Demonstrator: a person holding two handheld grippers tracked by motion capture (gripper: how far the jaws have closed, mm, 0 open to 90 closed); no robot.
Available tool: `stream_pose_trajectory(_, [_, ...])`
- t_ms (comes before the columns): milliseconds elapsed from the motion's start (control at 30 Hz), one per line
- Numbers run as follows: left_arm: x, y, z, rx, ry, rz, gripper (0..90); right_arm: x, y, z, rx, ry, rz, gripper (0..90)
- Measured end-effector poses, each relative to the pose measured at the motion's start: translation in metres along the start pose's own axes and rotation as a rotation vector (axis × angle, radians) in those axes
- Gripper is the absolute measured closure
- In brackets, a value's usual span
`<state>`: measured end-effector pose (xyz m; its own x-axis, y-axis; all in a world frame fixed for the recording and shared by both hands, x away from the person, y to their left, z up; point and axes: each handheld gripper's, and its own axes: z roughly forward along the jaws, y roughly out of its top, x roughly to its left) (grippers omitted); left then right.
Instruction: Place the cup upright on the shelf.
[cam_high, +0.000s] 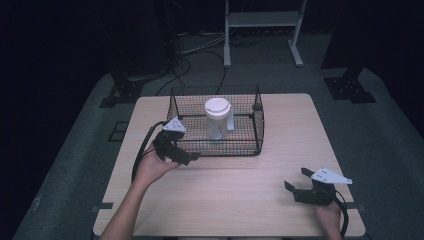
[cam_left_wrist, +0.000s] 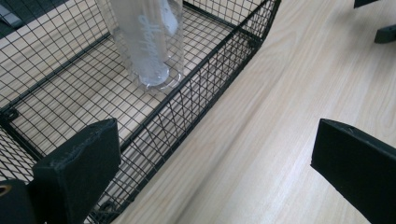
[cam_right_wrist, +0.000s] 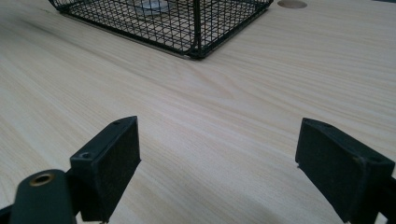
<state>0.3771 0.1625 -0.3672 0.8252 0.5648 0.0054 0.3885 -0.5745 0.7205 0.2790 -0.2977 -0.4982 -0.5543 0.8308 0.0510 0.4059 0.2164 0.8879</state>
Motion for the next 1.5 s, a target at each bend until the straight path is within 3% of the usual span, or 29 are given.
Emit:
stream_pose_trajectory(567, [-0.014, -0.018, -0.006, -0.039, -0.011, 0.004, 0.6, 0.0, 0.0, 0.0, 0.0, -0.004, 0.0, 12.9])
stream_pose_trajectory(1167, [-0.021, -0.047, -0.003, -0.052, -0.008, -0.019, 0.7, 0.001, 0.0, 0.0, 0.003, -0.003, -0.003, 12.9])
stream_pose_trajectory(1500, [-0.026, -0.071, -0.005, -0.098, 0.005, -0.026, 0.7, 0.001, 0.0, 0.0, 0.002, -0.003, -0.004, 12.9])
